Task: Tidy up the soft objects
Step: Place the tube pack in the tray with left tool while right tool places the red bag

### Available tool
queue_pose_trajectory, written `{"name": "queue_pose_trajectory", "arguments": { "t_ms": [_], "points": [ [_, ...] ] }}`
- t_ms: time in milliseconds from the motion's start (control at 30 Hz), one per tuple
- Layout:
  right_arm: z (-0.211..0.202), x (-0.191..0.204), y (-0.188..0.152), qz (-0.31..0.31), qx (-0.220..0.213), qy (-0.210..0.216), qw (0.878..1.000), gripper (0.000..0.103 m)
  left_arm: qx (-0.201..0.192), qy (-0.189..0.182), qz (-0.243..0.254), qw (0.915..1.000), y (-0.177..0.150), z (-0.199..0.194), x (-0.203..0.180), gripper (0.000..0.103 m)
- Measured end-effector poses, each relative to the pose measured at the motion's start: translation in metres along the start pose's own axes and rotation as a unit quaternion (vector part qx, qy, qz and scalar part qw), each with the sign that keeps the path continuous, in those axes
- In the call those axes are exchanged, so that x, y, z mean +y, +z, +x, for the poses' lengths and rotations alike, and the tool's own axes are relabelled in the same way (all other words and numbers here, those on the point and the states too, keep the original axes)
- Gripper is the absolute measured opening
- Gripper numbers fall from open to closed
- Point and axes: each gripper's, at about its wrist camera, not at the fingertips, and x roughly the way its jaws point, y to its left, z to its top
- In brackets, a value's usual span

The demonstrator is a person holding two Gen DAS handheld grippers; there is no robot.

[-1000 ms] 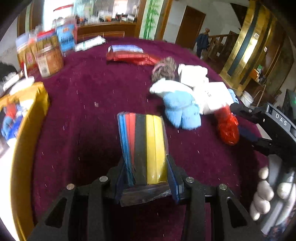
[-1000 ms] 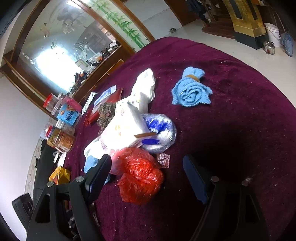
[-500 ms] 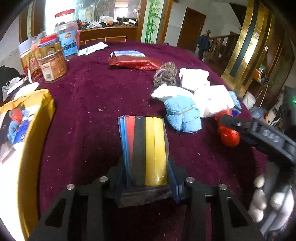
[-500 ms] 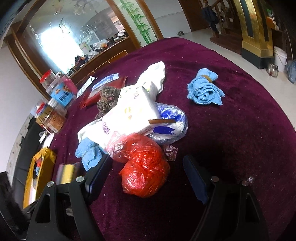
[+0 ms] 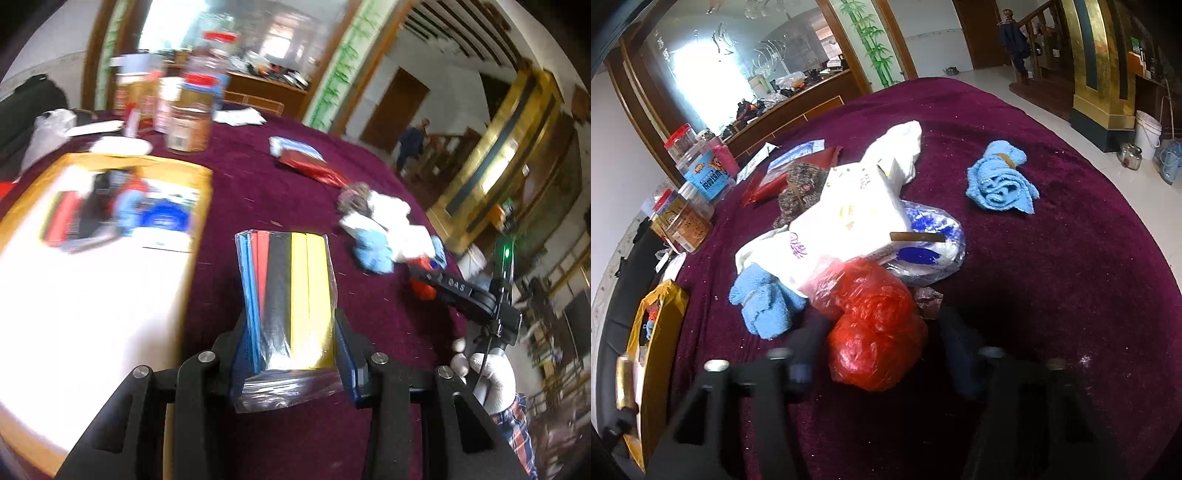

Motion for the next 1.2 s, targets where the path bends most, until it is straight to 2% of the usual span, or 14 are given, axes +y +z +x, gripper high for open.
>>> {"name": "queue_pose_trajectory", "arguments": {
  "t_ms": [233, 367, 500, 733, 833, 900, 967, 1033, 1100, 1167, 1200],
  "points": [
    [-0.033, 0.003, -0.015, -0.016, -0.004, -0.004, 1.000, 0.038, -0.033, 0.027, -0.059, 0.9973, 0.001, -0.041, 0.071, 0.043],
    [-0.067, 0.021, -0.020, -0.034, -0.022, 0.014, 0.999, 0.038, -0.015, 0.039, -0.092, 0.9949, 0.000, -0.036, 0.106, 0.043],
    [-0.084, 0.063, -0.018, -0.074, -0.022, 0.049, 0.996, 0.038, 0.019, 0.049, -0.108, 0.9928, 0.005, -0.022, 0.125, 0.043],
    [-0.059, 0.168, -0.034, -0.139, 0.036, 0.130, 0.981, 0.038, 0.076, 0.059, -0.114, 0.9889, 0.029, 0.019, 0.132, 0.043],
    [-0.049, 0.218, -0.047, -0.176, 0.055, 0.148, 0.972, 0.038, 0.092, 0.061, -0.125, 0.9860, 0.039, 0.036, 0.137, 0.044],
    [-0.042, 0.247, -0.053, -0.192, 0.070, 0.162, 0.965, 0.038, 0.090, 0.064, -0.138, 0.9842, 0.042, 0.040, 0.140, 0.049],
    [-0.036, 0.267, -0.059, -0.203, 0.085, 0.169, 0.961, 0.039, 0.080, 0.049, -0.163, 0.9821, 0.041, 0.037, 0.145, 0.063],
    [-0.025, 0.289, -0.065, -0.213, 0.102, 0.172, 0.956, 0.039, 0.070, 0.023, -0.196, 0.9778, 0.034, 0.028, 0.152, 0.065],
    [-0.015, 0.303, -0.067, -0.223, 0.113, 0.168, 0.954, 0.039, 0.060, -0.001, -0.201, 0.9777, 0.027, 0.018, 0.153, 0.065],
    [-0.004, 0.316, -0.070, -0.230, 0.127, 0.168, 0.950, 0.039, 0.041, -0.007, -0.200, 0.9790, 0.017, -0.001, 0.153, 0.063],
    [0.001, 0.320, -0.070, -0.227, 0.134, 0.176, 0.949, 0.039, 0.033, 0.005, -0.200, 0.9792, 0.014, -0.010, 0.157, 0.064]
  ]
}}
